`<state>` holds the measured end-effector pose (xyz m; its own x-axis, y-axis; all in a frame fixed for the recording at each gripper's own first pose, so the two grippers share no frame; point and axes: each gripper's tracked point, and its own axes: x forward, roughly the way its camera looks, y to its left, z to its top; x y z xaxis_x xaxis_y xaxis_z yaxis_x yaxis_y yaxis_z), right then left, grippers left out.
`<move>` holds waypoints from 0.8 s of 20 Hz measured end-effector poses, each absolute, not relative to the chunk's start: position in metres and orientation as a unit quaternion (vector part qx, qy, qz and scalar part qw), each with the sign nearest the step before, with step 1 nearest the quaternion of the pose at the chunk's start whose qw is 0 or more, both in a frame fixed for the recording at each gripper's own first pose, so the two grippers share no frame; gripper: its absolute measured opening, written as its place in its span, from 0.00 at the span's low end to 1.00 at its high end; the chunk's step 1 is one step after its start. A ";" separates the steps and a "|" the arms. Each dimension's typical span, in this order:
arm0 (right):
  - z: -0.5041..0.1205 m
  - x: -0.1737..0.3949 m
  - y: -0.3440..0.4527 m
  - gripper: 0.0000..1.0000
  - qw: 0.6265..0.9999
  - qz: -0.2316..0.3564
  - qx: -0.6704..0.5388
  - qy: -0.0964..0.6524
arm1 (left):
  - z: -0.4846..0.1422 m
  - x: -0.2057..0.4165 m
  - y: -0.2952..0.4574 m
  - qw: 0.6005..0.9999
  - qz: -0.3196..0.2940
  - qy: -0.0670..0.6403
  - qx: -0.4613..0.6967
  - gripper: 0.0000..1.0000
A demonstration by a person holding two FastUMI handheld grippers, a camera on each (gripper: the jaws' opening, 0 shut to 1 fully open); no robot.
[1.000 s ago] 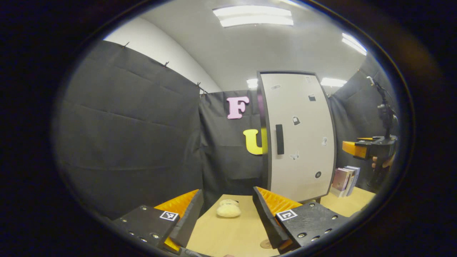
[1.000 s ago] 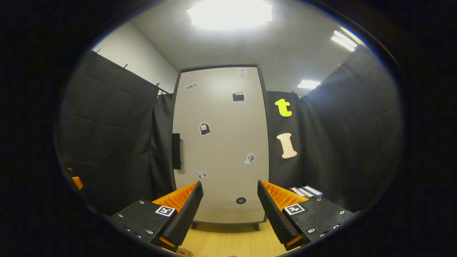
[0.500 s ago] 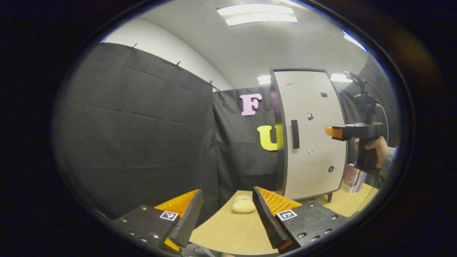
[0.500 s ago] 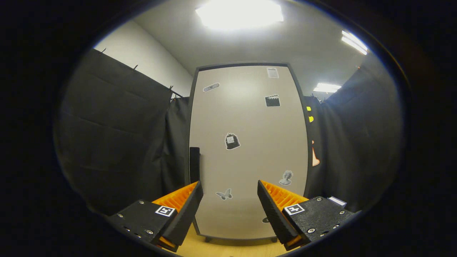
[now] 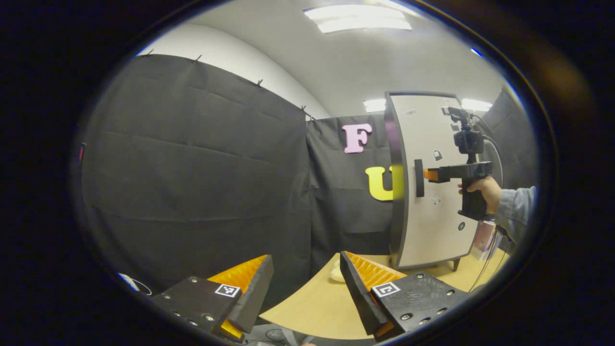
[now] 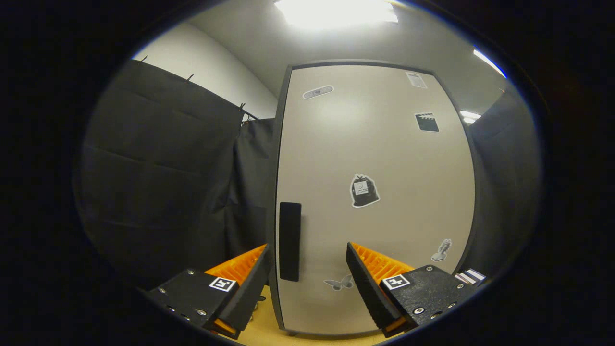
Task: Open the cabinet door with the right hand, grasp the bottle in the cabinet with the left hand and place it on the coaster, then close the cabinet door with the right hand.
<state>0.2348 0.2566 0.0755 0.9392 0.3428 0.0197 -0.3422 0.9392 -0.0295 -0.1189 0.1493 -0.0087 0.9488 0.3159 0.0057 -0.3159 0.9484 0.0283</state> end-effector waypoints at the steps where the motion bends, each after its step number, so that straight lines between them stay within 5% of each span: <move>1: 0.073 0.240 0.264 0.94 0.984 0.176 -0.012 -0.006 | -0.011 -0.121 0.154 0.986 0.164 0.001 0.013 0.82; 5: 0.055 0.264 0.280 0.84 0.986 0.166 -0.019 0.027 | -0.012 -0.124 0.167 0.984 0.178 0.002 0.013 0.82; 16: 0.043 0.286 0.295 0.28 0.985 0.152 0.008 0.077 | -0.018 -0.117 0.177 0.985 0.171 0.005 0.009 0.83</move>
<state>0.2863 0.2952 0.0427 0.9419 0.3003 -0.1502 -0.2978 0.9538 0.0390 -0.1168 0.1772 -0.0181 0.9412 0.3376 -0.0075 -0.3374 0.9411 0.0196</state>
